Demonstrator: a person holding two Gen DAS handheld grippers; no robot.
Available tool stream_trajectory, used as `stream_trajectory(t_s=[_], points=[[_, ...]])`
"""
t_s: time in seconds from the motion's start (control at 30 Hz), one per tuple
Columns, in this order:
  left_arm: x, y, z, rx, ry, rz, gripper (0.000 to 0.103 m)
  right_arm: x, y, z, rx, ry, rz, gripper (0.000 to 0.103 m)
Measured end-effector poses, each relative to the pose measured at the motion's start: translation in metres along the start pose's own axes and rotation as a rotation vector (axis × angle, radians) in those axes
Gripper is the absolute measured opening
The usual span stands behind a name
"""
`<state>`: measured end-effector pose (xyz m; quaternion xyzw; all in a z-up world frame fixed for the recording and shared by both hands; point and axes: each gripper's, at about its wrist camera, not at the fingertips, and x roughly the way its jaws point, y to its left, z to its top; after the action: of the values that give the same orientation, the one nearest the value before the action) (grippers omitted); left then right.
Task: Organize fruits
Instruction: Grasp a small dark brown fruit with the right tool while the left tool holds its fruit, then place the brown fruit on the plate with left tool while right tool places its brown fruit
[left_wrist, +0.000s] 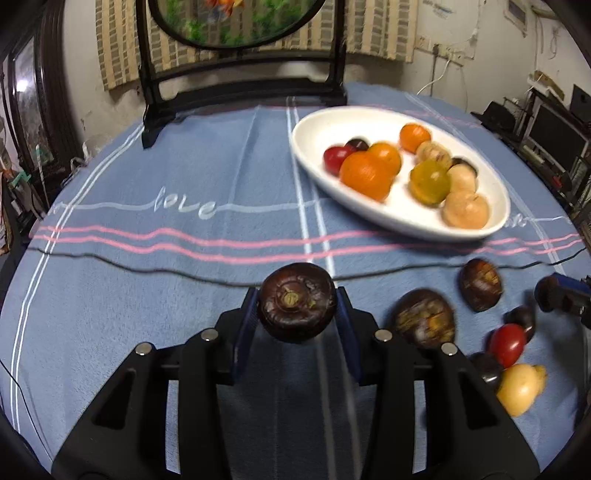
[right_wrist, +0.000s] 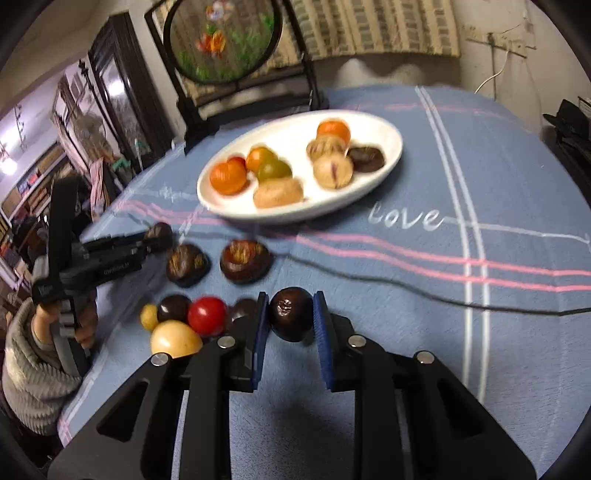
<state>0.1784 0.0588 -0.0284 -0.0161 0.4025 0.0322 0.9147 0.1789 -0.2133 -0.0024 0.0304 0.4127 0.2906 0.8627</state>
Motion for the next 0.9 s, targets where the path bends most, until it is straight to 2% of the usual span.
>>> stream_trajectory(t_s=[0.13,0.3,0.5,0.63,0.73,0.83,0.87,0.9], points=[[-0.006,-0.008,0.026,-0.001,-0.036,-0.013,0.042,-0.016,-0.003,0.012,0.021,-0.075,-0.016,0.024],[-0.001,-0.023,0.074,0.017,-0.070,-0.010,0.042,-0.015,0.001,0.047,0.010,-0.115,-0.029,0.024],[0.035,-0.039,0.113,-0.003,-0.051,-0.047,0.042,0.029,0.008,0.091,-0.001,-0.088,-0.016,0.024],[0.062,-0.047,0.129,0.001,-0.013,-0.068,0.042,0.056,0.001,0.104,0.037,-0.062,0.003,0.025],[0.082,-0.049,0.140,-0.007,0.009,-0.079,0.042,0.063,-0.001,0.111,0.048,-0.080,-0.010,0.026],[0.096,-0.046,0.145,-0.040,0.033,-0.108,0.043,0.070,-0.001,0.116,0.031,-0.057,-0.003,0.029],[0.097,-0.044,0.145,-0.050,0.026,-0.115,0.048,0.072,-0.003,0.116,0.036,-0.055,0.002,0.033],[0.096,-0.044,0.144,-0.052,0.022,-0.118,0.054,0.072,-0.005,0.116,0.045,-0.058,0.011,0.053]])
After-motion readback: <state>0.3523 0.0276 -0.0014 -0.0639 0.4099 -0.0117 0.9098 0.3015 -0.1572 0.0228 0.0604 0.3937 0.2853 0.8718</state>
